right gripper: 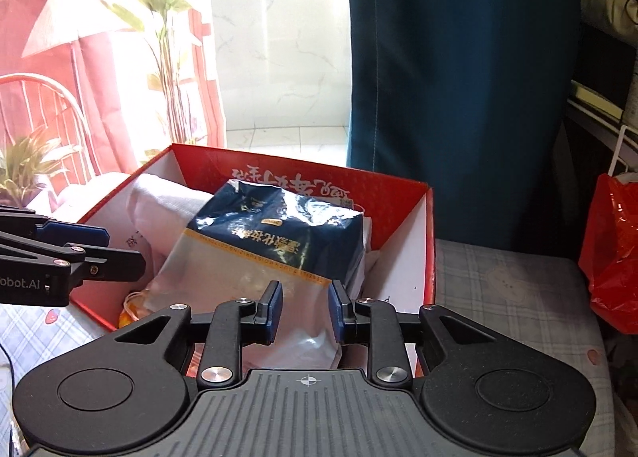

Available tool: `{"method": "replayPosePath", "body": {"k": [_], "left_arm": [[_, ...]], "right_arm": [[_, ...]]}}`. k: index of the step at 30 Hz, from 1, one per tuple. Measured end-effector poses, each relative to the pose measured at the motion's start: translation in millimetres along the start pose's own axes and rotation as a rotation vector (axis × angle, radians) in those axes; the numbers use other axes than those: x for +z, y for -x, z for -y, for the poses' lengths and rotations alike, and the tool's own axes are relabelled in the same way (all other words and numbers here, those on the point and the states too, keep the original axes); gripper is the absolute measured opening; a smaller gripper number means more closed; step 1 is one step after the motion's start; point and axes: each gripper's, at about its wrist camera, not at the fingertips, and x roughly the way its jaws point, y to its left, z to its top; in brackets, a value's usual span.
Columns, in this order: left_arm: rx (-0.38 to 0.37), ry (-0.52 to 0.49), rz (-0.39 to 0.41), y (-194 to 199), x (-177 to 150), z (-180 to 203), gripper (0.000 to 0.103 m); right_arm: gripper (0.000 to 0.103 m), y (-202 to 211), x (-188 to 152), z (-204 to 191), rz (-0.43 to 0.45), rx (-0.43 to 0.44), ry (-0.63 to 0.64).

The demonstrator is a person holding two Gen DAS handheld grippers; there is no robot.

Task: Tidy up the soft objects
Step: 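Lower the bag into the box and open both grippers, then close the left gripper on the wrapped bread package while the right gripper grips it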

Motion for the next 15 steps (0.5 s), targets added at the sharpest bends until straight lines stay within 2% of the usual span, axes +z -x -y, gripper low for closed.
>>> {"method": "replayPosePath", "body": {"k": [8, 15], "left_arm": [[0.005, -0.028, 0.039, 50.7, -40.3, 11.7, 0.056], [0.034, -0.041, -0.004, 74.8, -77.2, -7.4, 0.056]], "right_arm": [[0.025, 55.2, -24.3, -8.2, 0.077, 0.077, -0.026], [0.027, 74.0, -66.6, -19.7, 0.047, 0.125, -0.033]]}}
